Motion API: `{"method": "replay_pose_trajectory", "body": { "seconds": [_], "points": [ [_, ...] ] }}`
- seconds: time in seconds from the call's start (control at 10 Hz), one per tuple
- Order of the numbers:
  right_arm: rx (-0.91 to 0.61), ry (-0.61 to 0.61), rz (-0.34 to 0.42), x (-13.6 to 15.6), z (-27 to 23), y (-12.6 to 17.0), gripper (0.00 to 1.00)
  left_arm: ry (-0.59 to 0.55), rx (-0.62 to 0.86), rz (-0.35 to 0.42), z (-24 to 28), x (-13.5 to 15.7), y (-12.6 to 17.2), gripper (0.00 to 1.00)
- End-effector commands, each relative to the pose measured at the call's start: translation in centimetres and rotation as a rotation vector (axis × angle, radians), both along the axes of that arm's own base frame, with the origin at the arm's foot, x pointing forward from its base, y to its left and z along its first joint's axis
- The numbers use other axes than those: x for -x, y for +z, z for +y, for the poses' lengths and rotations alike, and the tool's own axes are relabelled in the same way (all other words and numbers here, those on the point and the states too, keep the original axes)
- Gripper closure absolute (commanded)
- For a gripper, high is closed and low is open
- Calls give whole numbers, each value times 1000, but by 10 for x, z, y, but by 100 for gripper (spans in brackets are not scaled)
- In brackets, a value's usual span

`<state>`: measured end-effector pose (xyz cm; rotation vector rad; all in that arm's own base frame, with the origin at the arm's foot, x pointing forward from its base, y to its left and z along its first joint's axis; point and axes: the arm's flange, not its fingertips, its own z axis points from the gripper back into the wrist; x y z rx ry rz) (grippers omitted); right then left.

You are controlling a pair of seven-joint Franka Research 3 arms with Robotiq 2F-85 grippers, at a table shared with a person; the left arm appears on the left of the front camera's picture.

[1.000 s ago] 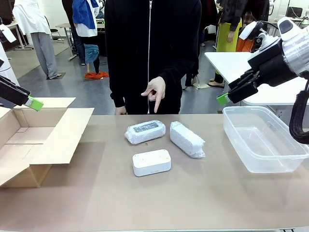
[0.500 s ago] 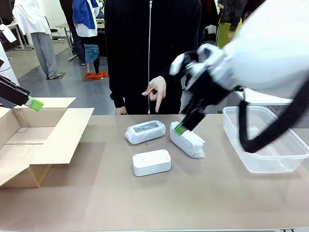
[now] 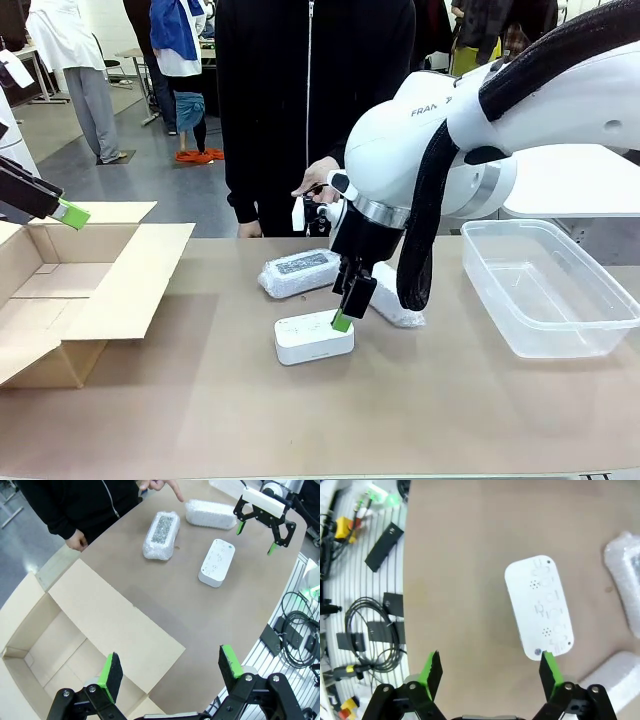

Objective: Separate and place wrapped and unwrapped clocks.
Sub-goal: Pick up the Digital clock indicated by the person.

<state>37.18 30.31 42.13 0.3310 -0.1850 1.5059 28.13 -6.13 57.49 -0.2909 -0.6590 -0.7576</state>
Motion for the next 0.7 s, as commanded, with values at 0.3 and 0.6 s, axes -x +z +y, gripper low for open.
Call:
{"method": "replay_pose_trajectory", "body": {
  "seconds": [0.3, 0.6],
  "points": [
    [25, -9, -42, -8, 18, -9, 0, -9, 11, 5, 1, 1, 0, 0],
    [-1, 64, -89, -7, 32, -28, 0, -9, 11, 5, 1, 1, 0, 0]
  ]
}}
